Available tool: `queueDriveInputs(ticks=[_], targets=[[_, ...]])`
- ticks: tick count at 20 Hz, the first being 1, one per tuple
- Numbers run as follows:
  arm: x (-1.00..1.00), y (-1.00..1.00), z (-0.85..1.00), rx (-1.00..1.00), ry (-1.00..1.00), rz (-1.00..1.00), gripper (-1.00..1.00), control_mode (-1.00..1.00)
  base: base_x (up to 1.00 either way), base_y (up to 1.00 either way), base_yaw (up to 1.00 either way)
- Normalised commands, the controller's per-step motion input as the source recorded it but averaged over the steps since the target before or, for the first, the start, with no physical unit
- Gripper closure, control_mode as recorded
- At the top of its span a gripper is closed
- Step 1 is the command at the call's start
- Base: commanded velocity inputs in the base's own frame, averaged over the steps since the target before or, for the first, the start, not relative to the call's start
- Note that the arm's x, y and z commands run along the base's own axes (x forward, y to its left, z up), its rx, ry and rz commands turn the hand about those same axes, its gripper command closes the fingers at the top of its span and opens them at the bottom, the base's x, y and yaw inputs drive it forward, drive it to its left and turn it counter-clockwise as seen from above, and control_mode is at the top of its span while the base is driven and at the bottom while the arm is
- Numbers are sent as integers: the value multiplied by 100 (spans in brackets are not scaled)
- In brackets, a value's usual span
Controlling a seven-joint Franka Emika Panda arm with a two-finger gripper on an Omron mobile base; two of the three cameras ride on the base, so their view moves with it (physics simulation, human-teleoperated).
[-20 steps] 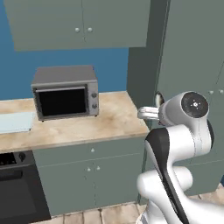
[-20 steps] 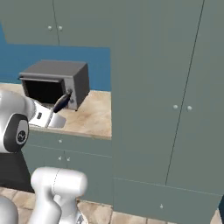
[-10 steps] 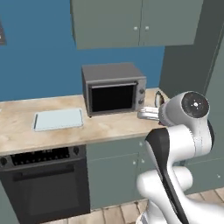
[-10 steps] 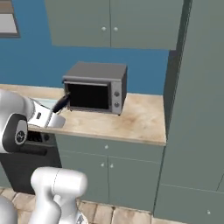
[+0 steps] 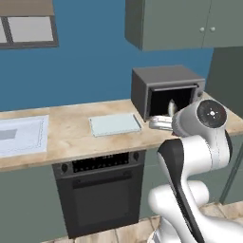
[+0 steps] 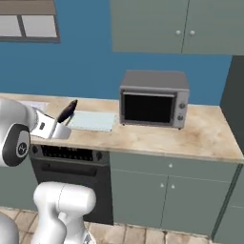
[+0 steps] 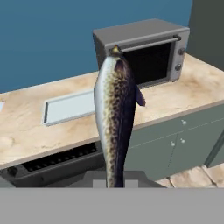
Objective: Take the fish out of the fridge, briefly rinse it in the sink, and place it on the tray next to the sink.
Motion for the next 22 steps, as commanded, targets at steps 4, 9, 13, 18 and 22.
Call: queueDriveInputs(ticks=[4,9,13,18,22], targets=[[0,0,0,0,0,0,100,100,31,100,-11],[0,0,0,0,0,0,100,100,43,100,-17],[0,0,0,0,0,0,100,100,38,100,-19],[0,0,0,0,0,0,100,100,2,100,-21],[0,0,0,0,0,0,100,100,28,100,-17]])
